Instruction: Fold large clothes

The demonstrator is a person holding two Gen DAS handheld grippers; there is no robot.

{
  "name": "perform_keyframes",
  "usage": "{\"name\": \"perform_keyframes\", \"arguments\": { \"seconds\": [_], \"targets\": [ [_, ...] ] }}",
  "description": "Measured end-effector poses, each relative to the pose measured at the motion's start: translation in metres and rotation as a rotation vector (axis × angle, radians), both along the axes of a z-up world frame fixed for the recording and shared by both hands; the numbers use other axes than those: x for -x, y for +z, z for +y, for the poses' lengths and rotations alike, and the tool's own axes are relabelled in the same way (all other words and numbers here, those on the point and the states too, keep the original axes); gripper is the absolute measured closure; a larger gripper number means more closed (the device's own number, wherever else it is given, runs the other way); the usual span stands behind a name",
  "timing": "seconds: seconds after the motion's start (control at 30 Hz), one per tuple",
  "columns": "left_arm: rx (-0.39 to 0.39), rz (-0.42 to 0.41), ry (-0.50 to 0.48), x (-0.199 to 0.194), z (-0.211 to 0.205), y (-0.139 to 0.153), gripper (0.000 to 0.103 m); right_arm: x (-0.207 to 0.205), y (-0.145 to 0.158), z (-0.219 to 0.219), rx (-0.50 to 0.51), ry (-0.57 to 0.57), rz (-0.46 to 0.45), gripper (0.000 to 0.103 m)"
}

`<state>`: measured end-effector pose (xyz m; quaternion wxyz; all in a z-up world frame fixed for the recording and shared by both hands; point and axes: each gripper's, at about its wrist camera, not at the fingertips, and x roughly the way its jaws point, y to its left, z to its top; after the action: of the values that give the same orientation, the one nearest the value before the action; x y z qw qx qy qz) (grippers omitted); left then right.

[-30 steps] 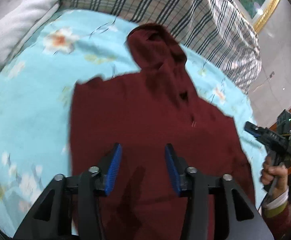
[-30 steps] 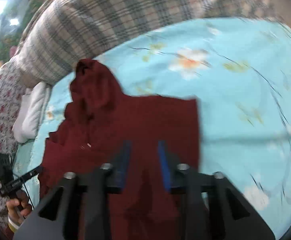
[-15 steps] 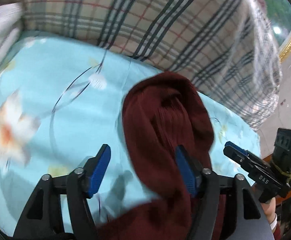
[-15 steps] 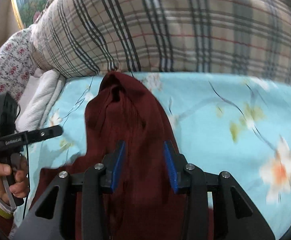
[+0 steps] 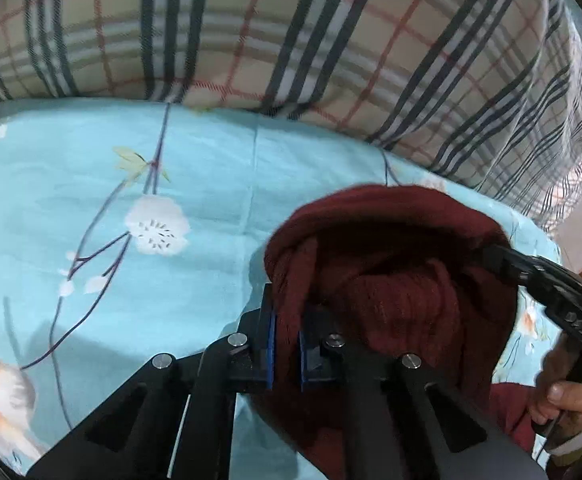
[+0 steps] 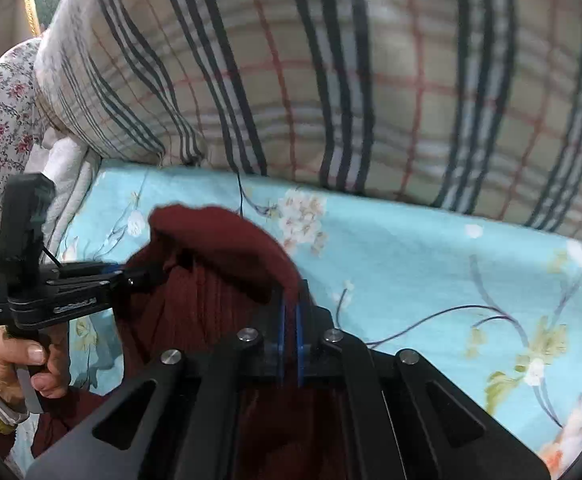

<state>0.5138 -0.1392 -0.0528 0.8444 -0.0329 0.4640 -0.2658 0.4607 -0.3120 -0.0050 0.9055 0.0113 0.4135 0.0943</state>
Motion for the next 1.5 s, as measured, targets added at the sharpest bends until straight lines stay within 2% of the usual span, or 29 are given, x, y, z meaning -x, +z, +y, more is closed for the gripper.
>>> {"name": "perform_keyframes", "arguments": {
  "seconds": [0.07,0.13,0.27,0.43,0.5,0.63,0.7,0.8,0.87,0.97,1.0,1.03,1.07,1.1,1.17,1.27,1.3,1.4,1.5],
  "targets": [
    [-0.012,-0.05,0.003,0.016,0.001,0.011,0.098,0.024,0.019,-0.008,-0.015,-0.016,-0.047,0.099],
    [0.012,-0.106,0.003,0.043,0.007,0.029,0.098,0.045,0.034,-0.013,-0.023,-0.014,-0.08,0.099],
    [0.055,-0.237,-0.037,0.129,0.021,0.065,0.098,0.113,0.058,-0.024,-0.037,-0.005,-0.13,0.099],
    [0.073,-0.296,-0.059,0.227,0.035,0.067,0.098,0.214,0.059,-0.035,-0.106,-0.025,-0.139,0.099],
    [0.104,-0.29,-0.059,0.267,0.042,0.056,0.098,0.251,0.049,-0.032,-0.106,-0.039,-0.134,0.099],
    [0.101,-0.284,-0.082,0.32,0.043,0.032,0.097,0.312,0.014,-0.024,-0.08,-0.062,-0.108,0.099],
    [0.074,-0.246,-0.111,0.341,0.04,0.014,0.097,0.323,-0.006,-0.025,-0.082,-0.089,-0.043,0.098],
    [0.062,-0.178,-0.135,0.348,0.038,-0.003,0.095,0.325,-0.024,-0.029,-0.095,-0.134,0.049,0.097],
    [0.061,-0.156,-0.144,0.353,0.044,-0.002,0.092,0.328,-0.023,-0.03,-0.105,-0.143,0.065,0.093],
    [0.061,-0.149,-0.16,0.362,0.054,0.001,0.078,0.336,-0.009,-0.021,-0.09,-0.098,0.036,0.089],
    [0.069,-0.142,-0.169,0.367,0.059,0.003,0.07,0.342,-0.005,-0.017,-0.078,-0.076,0.024,0.08],
    [0.079,-0.138,-0.177,0.371,0.063,0.005,0.066,0.346,-0.002,-0.011,-0.072,-0.059,0.019,0.065],
    [0.091,-0.133,-0.186,0.375,0.067,0.007,0.062,0.35,0.001,-0.005,-0.075,-0.04,0.017,0.058],
    [0.099,-0.126,-0.194,0.377,0.07,0.01,0.061,0.354,0.002,0.0,-0.094,-0.027,0.018,0.05],
    [0.13,-0.103,-0.211,0.385,0.08,0.011,0.061,0.357,0.001,0.006,-0.19,-0.013,0.042,0.05],
    [0.21,-0.056,-0.232,0.388,0.086,0.013,0.061,0.354,-0.012,0.005,-0.406,-0.028,0.106,0.05],
    [0.232,-0.045,-0.244,0.389,0.087,0.012,0.061,0.351,-0.023,0.003,-0.505,-0.062,0.146,0.05],
    [0.232,-0.034,-0.262,0.39,0.086,0.01,0.062,0.346,-0.048,0.001,-0.642,-0.163,0.238,0.05],
    [0.239,-0.007,-0.288,0.392,0.088,0.004,0.061,0.358,-0.058,0.006,-0.762,-0.183,0.258,0.05]
  ]
}}
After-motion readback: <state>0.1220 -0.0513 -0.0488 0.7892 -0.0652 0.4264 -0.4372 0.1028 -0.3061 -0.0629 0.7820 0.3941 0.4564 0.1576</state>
